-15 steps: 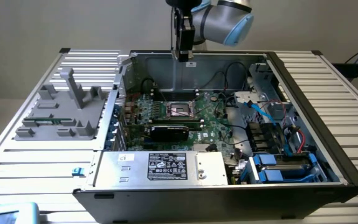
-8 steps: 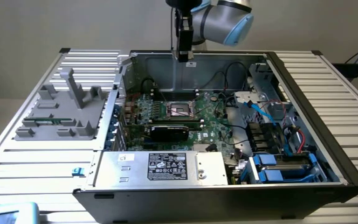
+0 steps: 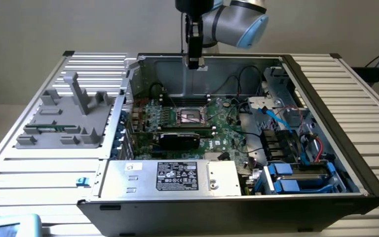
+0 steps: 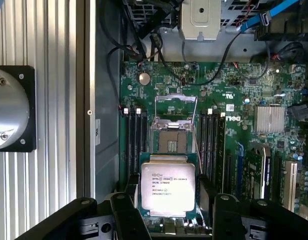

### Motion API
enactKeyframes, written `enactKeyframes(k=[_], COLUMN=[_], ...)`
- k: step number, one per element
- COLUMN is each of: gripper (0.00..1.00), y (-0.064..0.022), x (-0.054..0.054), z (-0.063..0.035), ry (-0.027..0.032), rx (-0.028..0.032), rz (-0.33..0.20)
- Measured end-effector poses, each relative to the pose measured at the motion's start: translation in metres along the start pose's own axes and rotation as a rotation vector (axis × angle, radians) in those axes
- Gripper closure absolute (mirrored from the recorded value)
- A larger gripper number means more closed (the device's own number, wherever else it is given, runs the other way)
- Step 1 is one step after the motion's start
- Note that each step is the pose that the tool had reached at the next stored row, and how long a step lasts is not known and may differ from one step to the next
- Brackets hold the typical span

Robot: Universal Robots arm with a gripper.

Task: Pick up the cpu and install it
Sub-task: 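Place the cpu into insertion slot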

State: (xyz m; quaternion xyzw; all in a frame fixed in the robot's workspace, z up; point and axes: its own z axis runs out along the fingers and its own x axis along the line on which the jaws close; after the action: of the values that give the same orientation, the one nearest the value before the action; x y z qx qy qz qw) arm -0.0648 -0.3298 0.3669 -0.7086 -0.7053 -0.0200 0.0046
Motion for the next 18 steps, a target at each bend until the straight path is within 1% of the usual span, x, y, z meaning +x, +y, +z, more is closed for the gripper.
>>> enactKeyframes(k=[4,10,18], gripper=[0.45,0.45,0.45], y=[-0.0002,-0.0005,-0.0008], x=[0.000,-0.001,-0.003], z=[0.0070,0.0179,0.0303], ry=[-0.0003,-0.0004,-0.0006], rx=[-0.0004,-0.0041,-0.0056], rz=[0.008,0.017,0.027])
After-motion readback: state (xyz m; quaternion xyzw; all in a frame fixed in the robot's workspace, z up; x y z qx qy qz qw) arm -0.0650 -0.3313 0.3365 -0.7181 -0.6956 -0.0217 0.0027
